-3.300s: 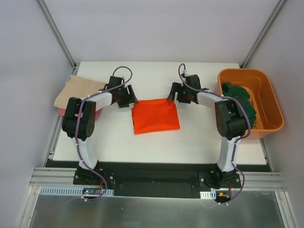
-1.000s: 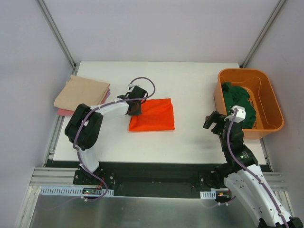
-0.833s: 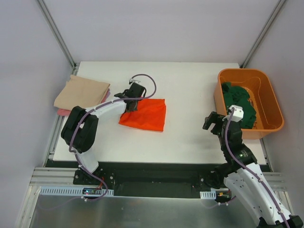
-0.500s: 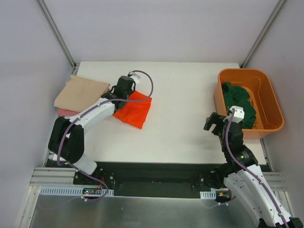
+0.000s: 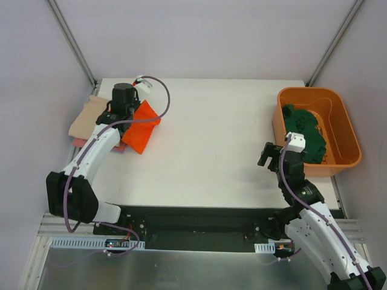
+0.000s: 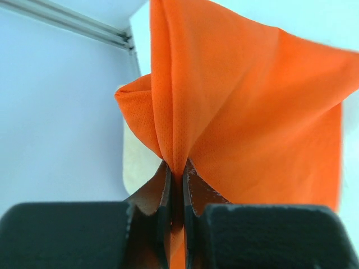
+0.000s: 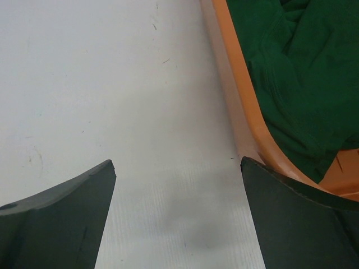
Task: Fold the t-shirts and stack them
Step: Put the neatly folded tshirt into the corner of the board with the left arm
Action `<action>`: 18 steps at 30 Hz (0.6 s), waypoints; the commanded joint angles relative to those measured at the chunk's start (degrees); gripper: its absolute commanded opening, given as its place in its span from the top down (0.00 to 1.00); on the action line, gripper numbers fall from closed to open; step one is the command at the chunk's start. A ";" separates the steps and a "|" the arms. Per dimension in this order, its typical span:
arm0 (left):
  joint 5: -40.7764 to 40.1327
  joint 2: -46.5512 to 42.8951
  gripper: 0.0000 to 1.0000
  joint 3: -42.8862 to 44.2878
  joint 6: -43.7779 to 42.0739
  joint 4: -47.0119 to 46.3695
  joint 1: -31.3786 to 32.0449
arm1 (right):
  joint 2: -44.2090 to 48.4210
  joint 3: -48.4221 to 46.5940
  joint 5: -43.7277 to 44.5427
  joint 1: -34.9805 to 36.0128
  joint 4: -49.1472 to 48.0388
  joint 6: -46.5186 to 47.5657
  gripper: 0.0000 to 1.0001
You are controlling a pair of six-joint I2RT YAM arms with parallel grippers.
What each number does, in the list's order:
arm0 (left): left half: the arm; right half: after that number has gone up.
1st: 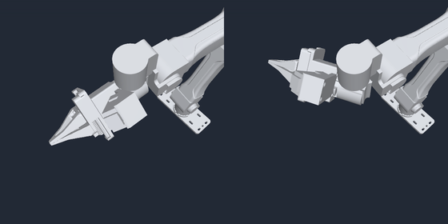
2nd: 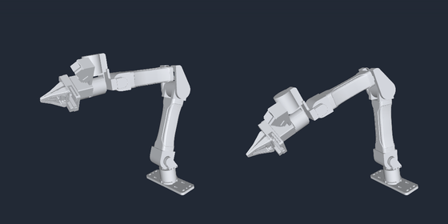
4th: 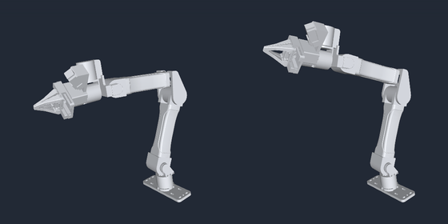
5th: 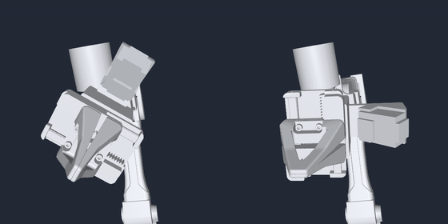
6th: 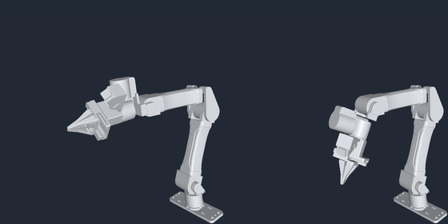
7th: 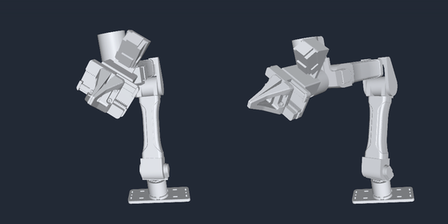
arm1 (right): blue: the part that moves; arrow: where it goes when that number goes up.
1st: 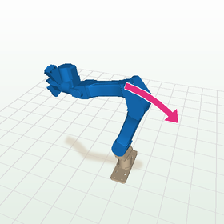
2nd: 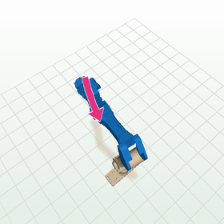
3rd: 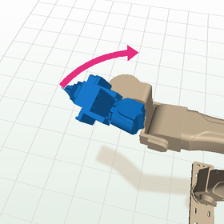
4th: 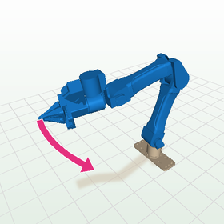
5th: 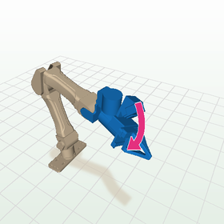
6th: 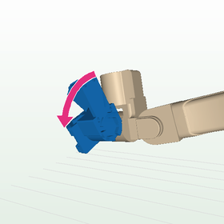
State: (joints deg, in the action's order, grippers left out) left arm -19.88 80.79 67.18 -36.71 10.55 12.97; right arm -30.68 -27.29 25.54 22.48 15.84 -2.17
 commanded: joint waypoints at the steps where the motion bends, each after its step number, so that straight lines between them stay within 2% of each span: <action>1: 4.50 -6.96 1.00 2.61 -2.40 -0.61 -1.72 | -2.10 -1.19 2.15 -0.15 -2.30 1.12 0.04; 10: 4.32 -10.30 1.00 5.68 -5.21 1.32 -1.90 | -2.02 -0.75 3.11 -0.24 -2.56 -0.02 0.04; 18: 5.21 -12.86 1.00 9.11 -3.90 4.04 -2.07 | -2.63 -0.92 2.94 -0.16 -2.48 -0.81 0.04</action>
State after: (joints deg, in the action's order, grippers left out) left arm -15.40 71.24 71.99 -40.10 14.96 11.16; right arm -33.21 -27.29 26.59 22.48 15.64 -2.39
